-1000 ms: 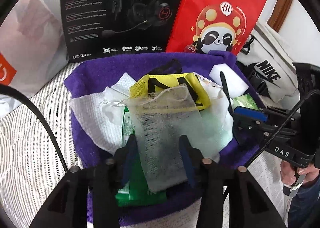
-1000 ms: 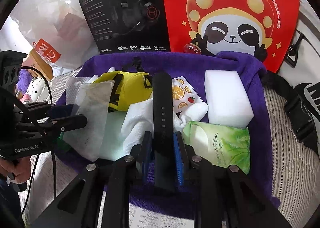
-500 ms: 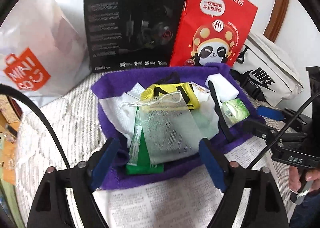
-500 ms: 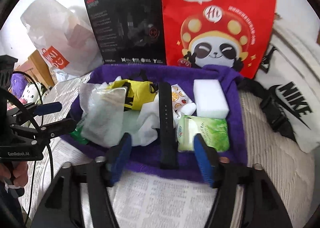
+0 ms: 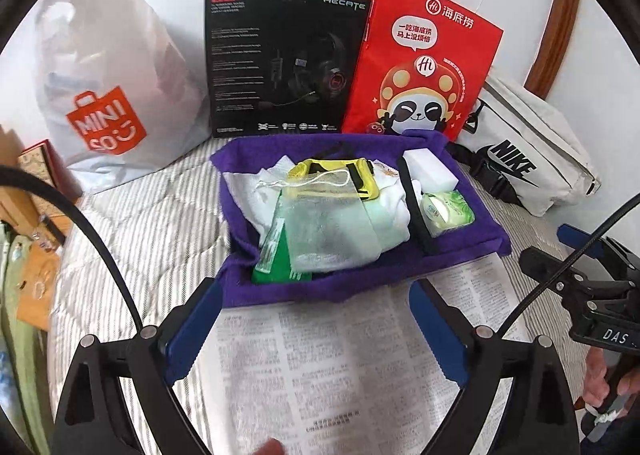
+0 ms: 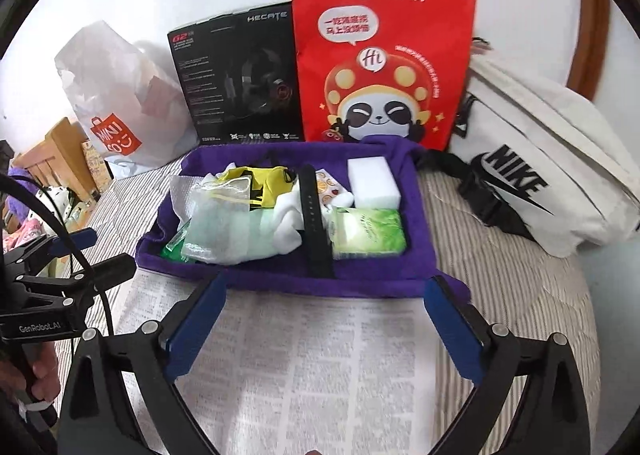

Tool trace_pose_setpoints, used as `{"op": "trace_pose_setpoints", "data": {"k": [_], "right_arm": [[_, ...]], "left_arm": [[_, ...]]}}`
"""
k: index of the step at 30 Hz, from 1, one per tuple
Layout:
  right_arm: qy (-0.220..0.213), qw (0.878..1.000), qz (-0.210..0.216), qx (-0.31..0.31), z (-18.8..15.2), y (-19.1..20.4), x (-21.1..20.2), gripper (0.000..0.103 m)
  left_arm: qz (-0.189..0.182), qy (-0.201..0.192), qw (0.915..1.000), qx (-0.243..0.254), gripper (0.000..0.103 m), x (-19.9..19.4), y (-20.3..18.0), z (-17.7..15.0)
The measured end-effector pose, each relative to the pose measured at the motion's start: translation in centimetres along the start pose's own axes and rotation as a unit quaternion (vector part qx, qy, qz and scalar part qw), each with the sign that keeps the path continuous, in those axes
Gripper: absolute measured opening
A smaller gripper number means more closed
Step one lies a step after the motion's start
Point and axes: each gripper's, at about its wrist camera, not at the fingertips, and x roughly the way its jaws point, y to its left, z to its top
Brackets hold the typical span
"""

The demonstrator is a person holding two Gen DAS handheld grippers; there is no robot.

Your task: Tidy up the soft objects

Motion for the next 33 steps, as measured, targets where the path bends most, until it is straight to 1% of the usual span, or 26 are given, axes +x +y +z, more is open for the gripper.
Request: {"op": "trace_pose_setpoints", "data": {"k": [4, 8, 10, 18, 24, 33], "right_arm": [[-0.001, 1.0, -0.008, 0.007, -0.7, -0.2, -1.2, 0.098], [-0.003, 1.0, -0.018, 0.023, -1.6, -0.8, -2.4, 0.098], [-0.005, 1.0, -0.016, 0.022, -1.9, -0.9, -2.9, 0.099], [0.001, 1.0, -0.014, 0.018, -3.4, -1.1, -3.8, 0.099], [-0.001, 1.0, -0.012, 0.015, -3.7, -1.1, -4.3, 0.099], [-0.005, 1.0, -0.014, 0.021, -3.9, -1.4, -4.9, 0.099]], "left_arm": [[0.024, -0.005, 0.9997, 0.0, 0.095, -1.3, -0.6, -0.9], [0.038, -0.009, 0.9992, 0.006, 0.095, -2.4, -1.4, -1.7], [0.043, -0.013, 0.999, 0.004, 0.095, -2.9, -1.8, -2.0], [0.048, -0.021, 0.9986, -0.004, 0.095, -4.3, -2.7, -2.7], [0.053, -0.027, 0.9981, -0.012, 0.095, -5.0, -2.6, -2.9], [0.051, -0.028, 0.9982, -0.011, 0.095, -5.3, -2.9, -3.0]]}}
